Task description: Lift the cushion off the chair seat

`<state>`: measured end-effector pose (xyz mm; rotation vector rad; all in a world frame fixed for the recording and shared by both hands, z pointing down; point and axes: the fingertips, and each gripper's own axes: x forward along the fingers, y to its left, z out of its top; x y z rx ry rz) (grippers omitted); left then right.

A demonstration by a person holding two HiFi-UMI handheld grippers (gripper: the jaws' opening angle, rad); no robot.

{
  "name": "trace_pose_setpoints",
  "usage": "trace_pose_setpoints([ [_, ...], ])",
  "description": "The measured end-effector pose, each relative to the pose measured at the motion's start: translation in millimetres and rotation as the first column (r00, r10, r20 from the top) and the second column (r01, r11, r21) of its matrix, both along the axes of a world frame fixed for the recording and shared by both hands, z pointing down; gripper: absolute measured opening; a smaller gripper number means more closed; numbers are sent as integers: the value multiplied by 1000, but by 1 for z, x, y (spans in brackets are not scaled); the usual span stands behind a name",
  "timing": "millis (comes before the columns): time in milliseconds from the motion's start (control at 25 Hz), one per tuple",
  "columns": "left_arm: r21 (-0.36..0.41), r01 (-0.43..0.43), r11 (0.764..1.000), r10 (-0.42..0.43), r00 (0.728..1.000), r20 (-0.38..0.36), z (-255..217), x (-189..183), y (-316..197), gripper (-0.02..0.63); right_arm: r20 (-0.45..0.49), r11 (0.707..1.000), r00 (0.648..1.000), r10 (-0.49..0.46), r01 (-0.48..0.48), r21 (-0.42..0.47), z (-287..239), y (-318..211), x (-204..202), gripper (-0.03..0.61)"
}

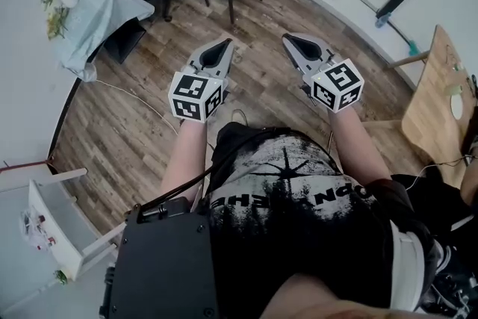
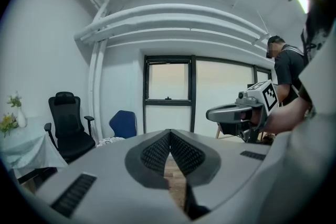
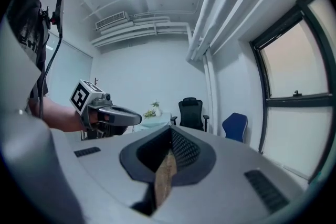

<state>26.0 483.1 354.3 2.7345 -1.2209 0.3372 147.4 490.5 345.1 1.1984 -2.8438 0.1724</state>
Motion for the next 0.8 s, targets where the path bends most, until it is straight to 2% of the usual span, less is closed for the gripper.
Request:
trace_pose_setpoints([
  [440, -36, 8, 999, -9, 1000, -25, 15, -8, -9, 12, 0, 1000, 1000, -14, 14, -15, 9, -10, -9, 18],
  [800, -68, -29, 997, 26, 998, -49, 30, -22, -58, 12, -30, 999, 1000, 2, -3, -37, 20, -55, -29, 18],
])
